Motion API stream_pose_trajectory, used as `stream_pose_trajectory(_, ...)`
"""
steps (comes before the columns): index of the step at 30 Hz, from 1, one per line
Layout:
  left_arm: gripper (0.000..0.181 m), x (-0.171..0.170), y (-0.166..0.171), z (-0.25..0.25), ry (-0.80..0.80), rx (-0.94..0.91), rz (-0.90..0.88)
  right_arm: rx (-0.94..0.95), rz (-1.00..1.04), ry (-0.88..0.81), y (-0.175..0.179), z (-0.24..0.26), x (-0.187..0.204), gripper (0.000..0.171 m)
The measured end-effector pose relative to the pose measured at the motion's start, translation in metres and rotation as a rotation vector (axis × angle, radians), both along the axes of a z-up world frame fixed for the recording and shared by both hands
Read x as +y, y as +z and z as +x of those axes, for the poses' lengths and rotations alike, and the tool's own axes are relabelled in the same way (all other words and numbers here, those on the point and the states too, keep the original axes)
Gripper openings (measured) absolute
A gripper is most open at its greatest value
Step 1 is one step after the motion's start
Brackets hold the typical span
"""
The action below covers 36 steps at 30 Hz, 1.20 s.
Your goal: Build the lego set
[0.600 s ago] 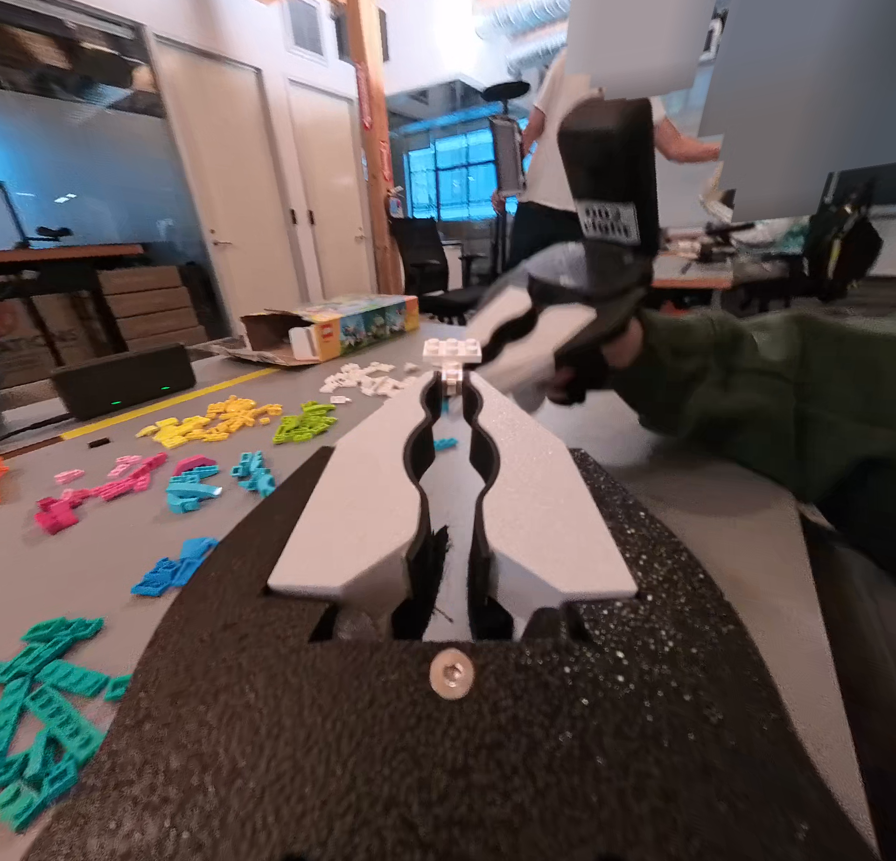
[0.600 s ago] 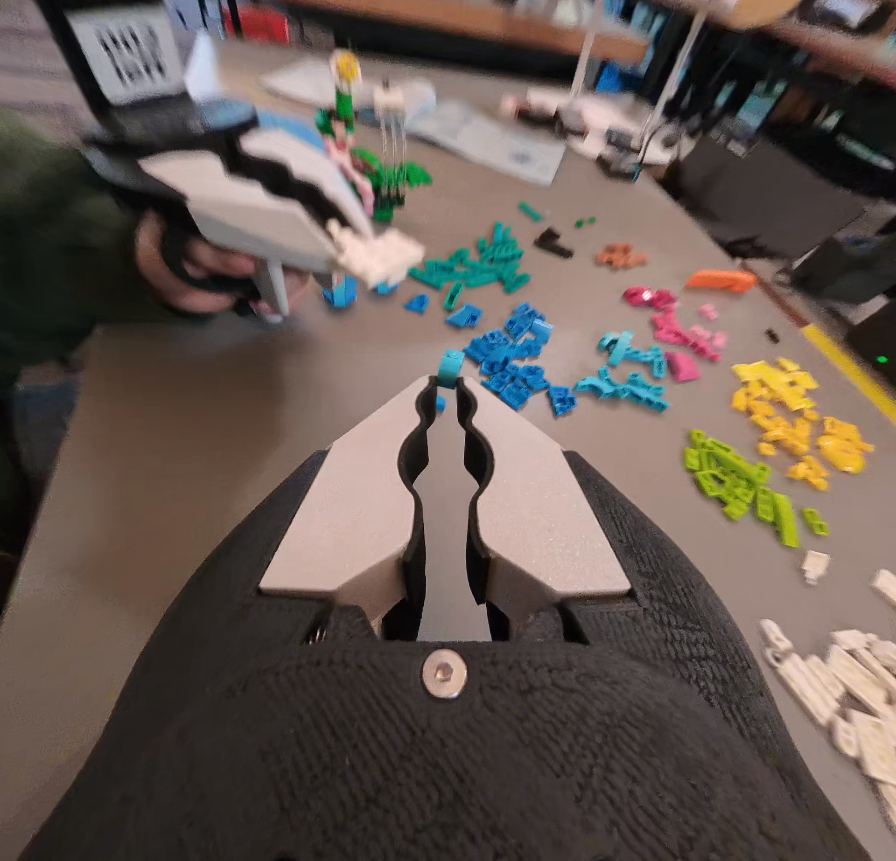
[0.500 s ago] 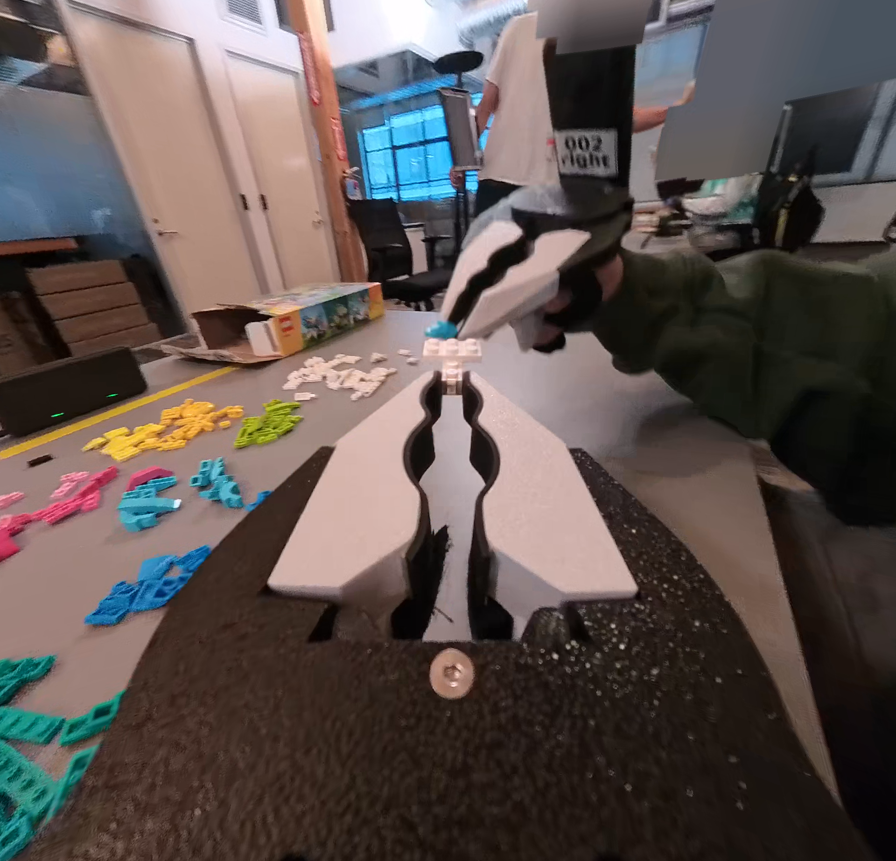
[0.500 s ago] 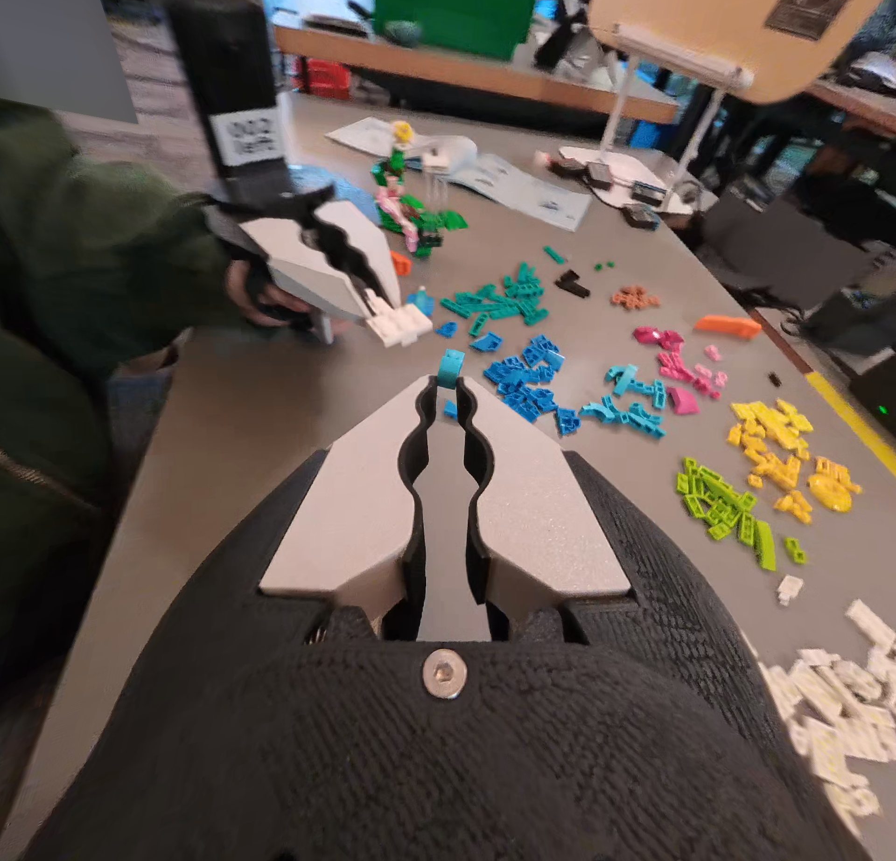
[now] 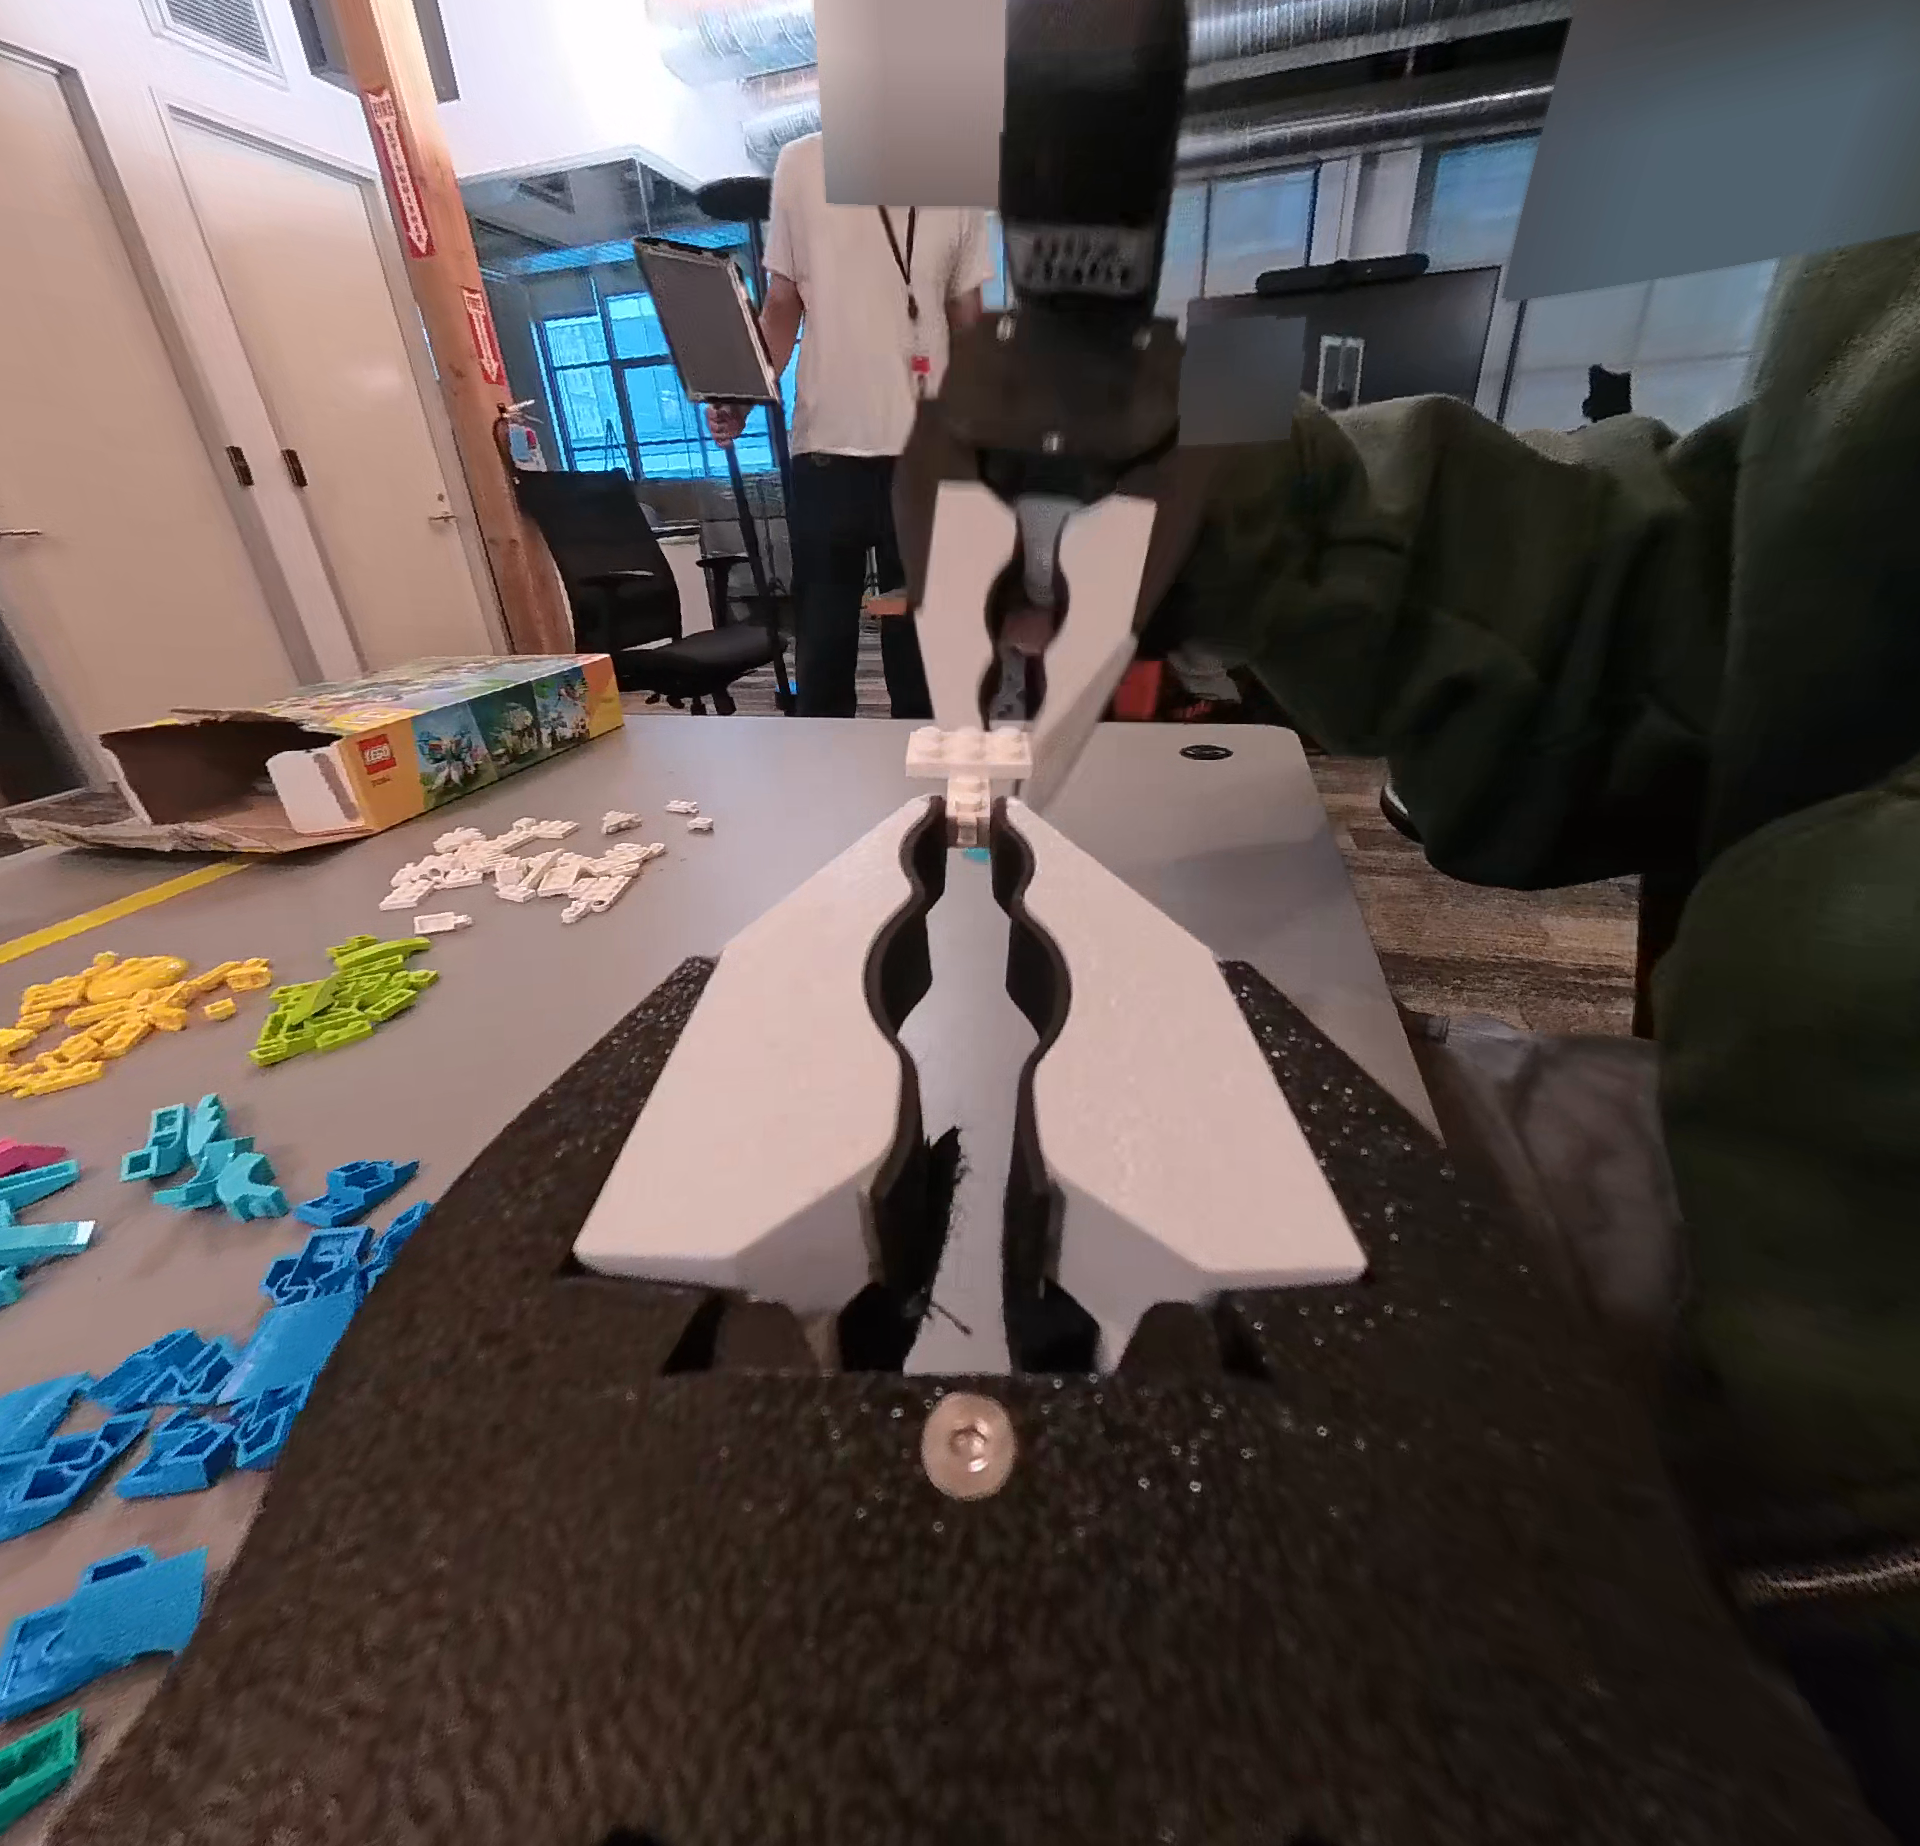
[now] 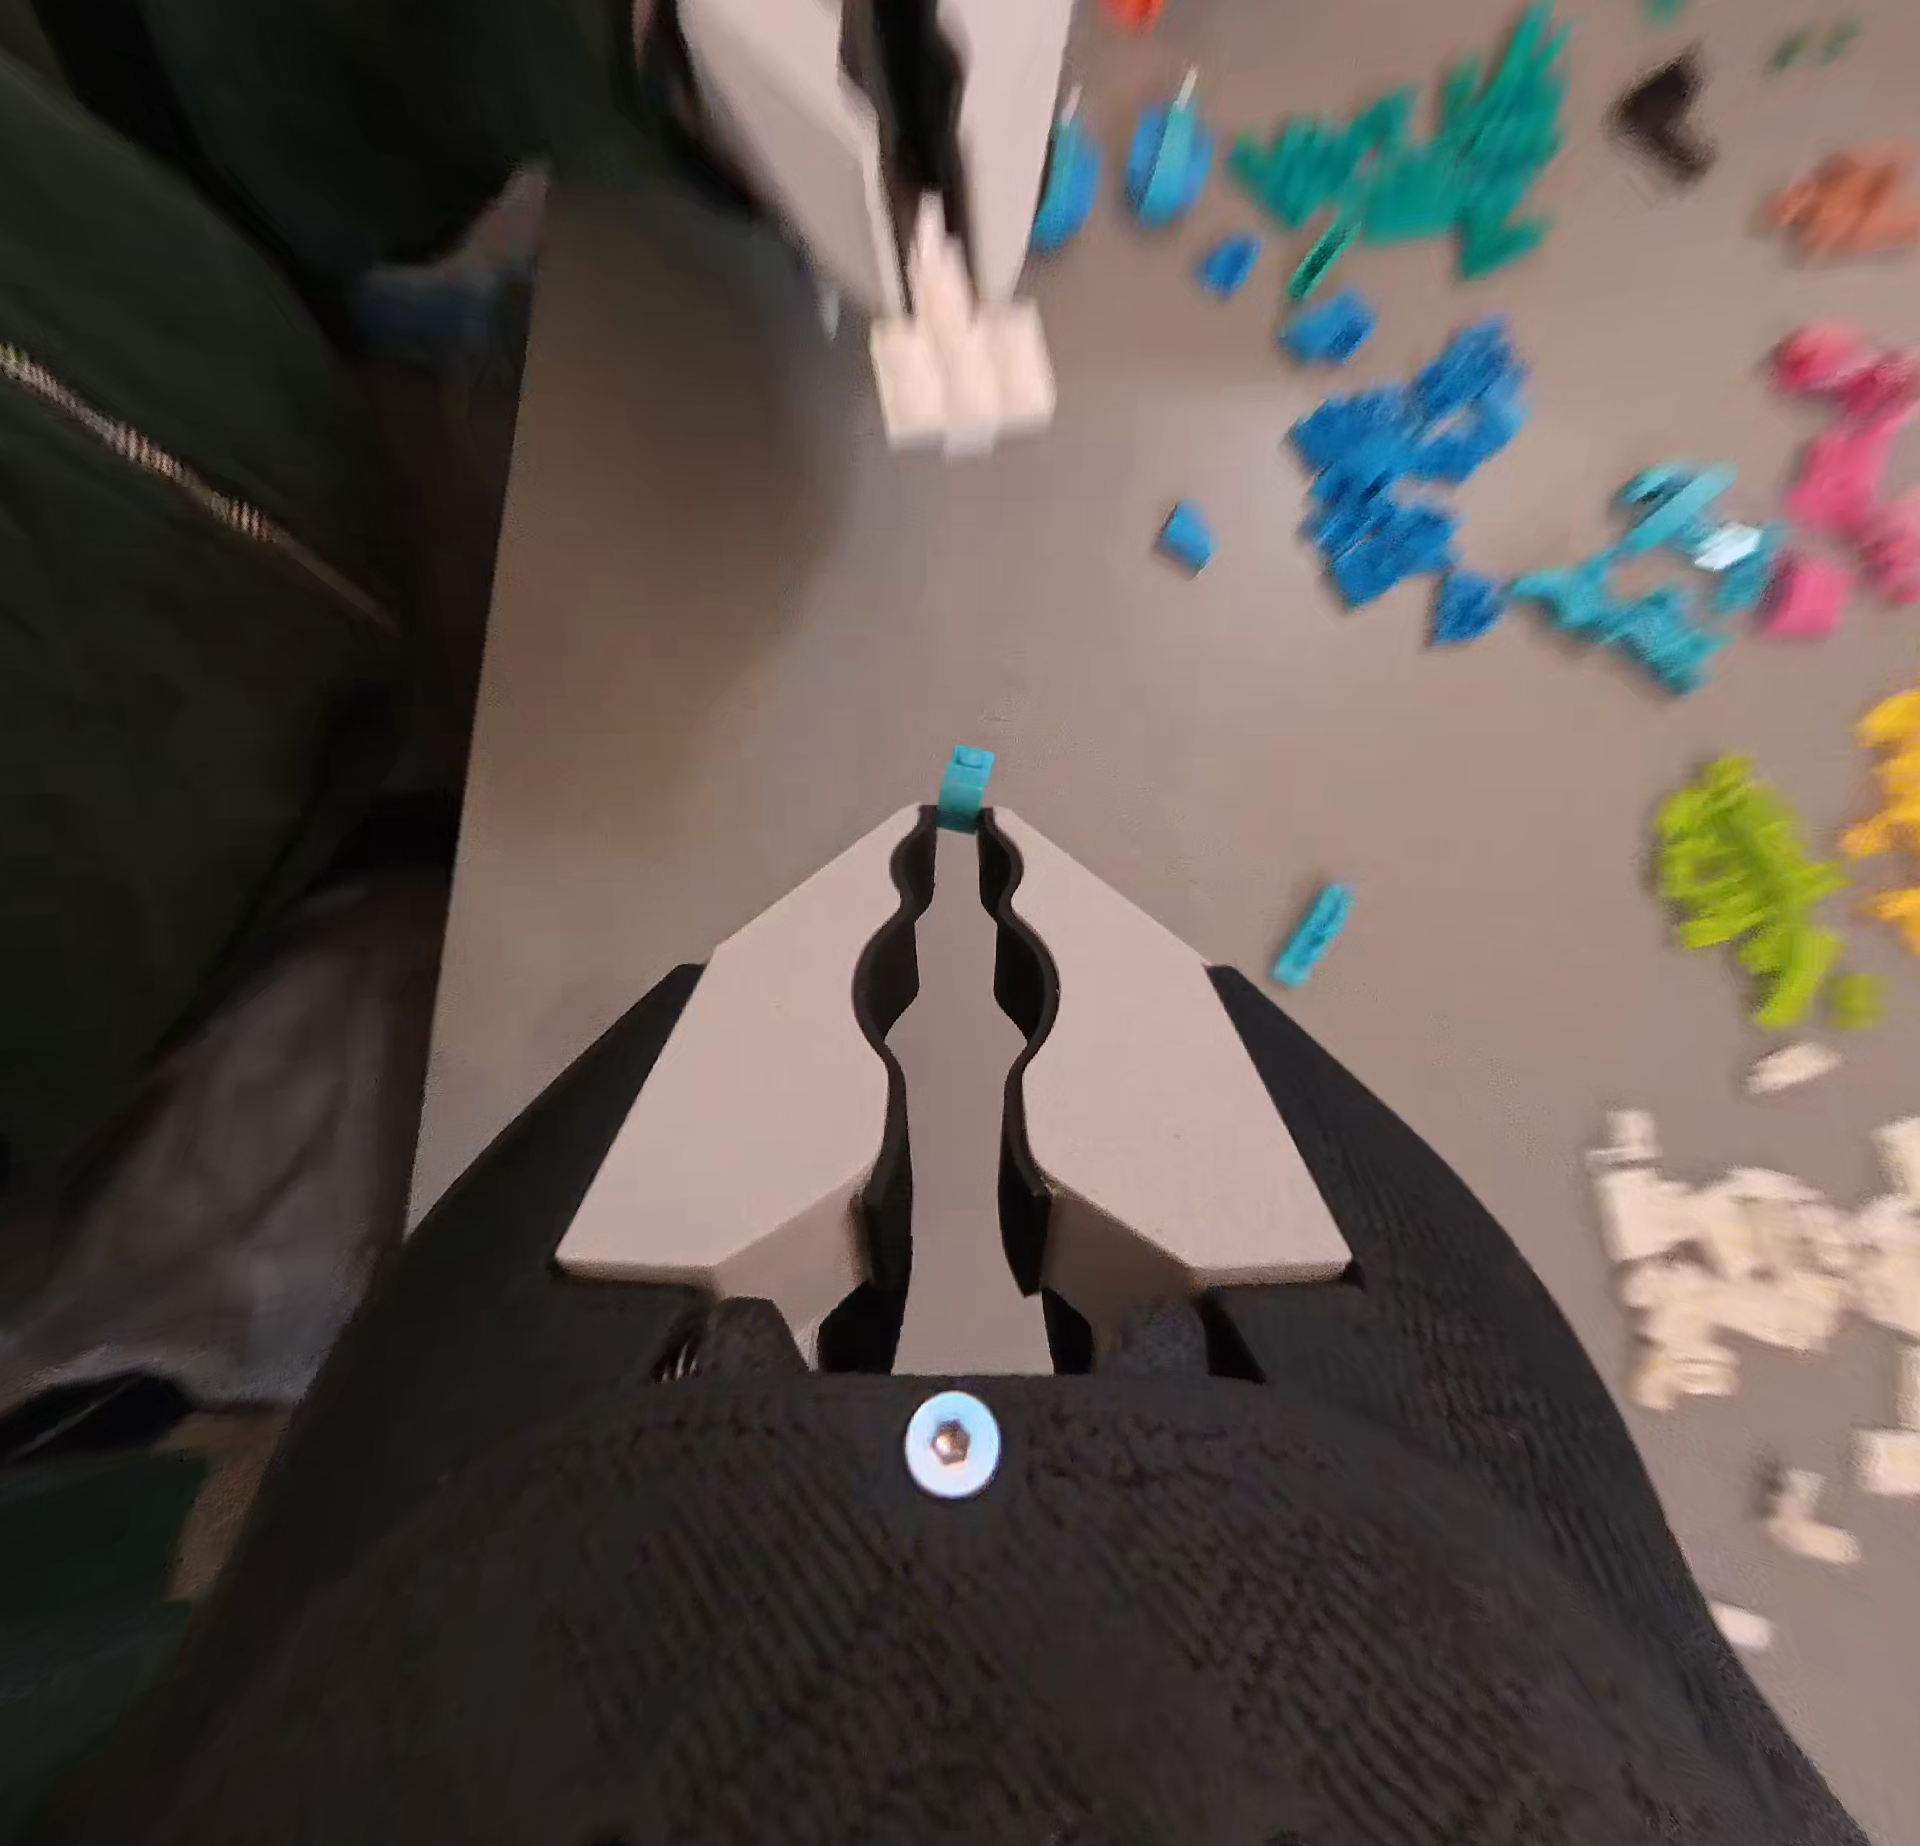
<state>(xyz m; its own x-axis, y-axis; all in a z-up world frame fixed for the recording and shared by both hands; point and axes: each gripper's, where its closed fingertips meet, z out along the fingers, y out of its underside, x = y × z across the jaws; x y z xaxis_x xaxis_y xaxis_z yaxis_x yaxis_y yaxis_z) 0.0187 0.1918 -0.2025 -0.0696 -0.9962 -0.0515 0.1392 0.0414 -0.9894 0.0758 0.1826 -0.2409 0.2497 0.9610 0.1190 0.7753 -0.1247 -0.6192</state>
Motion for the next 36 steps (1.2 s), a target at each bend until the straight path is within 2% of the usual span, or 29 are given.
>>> stream_pose_trajectory(3, 0.005, -0.002, -0.001, 0.001, -0.005, 0.006, 0.012, -0.071, -0.119, 0.041, -0.042, 0.008, -0.018, 0.006)
stream_pose_trajectory(7, 0.005, -0.003, -0.001, 0.000, -0.012, 0.006, 0.011, -0.072, -0.146, 0.036, -0.066, 0.010, -0.023, 0.006)
stream_pose_trajectory(13, 0.005, -0.003, -0.001, 0.001, -0.022, 0.010, 0.004, -0.062, -0.148, -0.030, -0.077, 0.015, -0.023, 0.007)
stream_pose_trajectory(14, 0.005, -0.003, -0.001, 0.001, -0.023, 0.010, 0.004, -0.053, -0.155, -0.041, -0.077, 0.015, -0.024, 0.012)
stream_pose_trajectory(19, 0.005, -0.004, -0.001, 0.001, -0.028, 0.014, 0.005, 0.051, -0.144, -0.084, -0.071, 0.010, -0.024, 0.014)
stream_pose_trajectory(24, 0.005, -0.006, -0.002, 0.002, -0.034, 0.023, 0.013, 0.081, -0.134, -0.112, -0.073, 0.010, -0.021, 0.006)
stream_pose_trajectory(26, 0.005, -0.007, -0.003, 0.003, -0.039, 0.030, 0.018, 0.096, -0.066, -0.107, -0.061, 0.009, -0.015, 0.006)
stream_pose_trajectory(29, 0.005, -0.012, -0.006, 0.004, -0.051, 0.045, 0.044, 0.289, 0.066, -0.093, -0.002, -0.009, -0.005, 0.006)
stream_pose_trajectory(31, 0.005, -0.018, -0.010, 0.006, -0.060, 0.069, 0.090, 0.353, 0.124, -0.044, 0.028, -0.023, -0.007, 0.006)
stream_pose_trajectory(36, 0.005, -0.025, -0.017, 0.010, -0.071, 0.112, 0.154, 0.254, 0.136, 0.053, 0.031, -0.038, -0.018, 0.006)
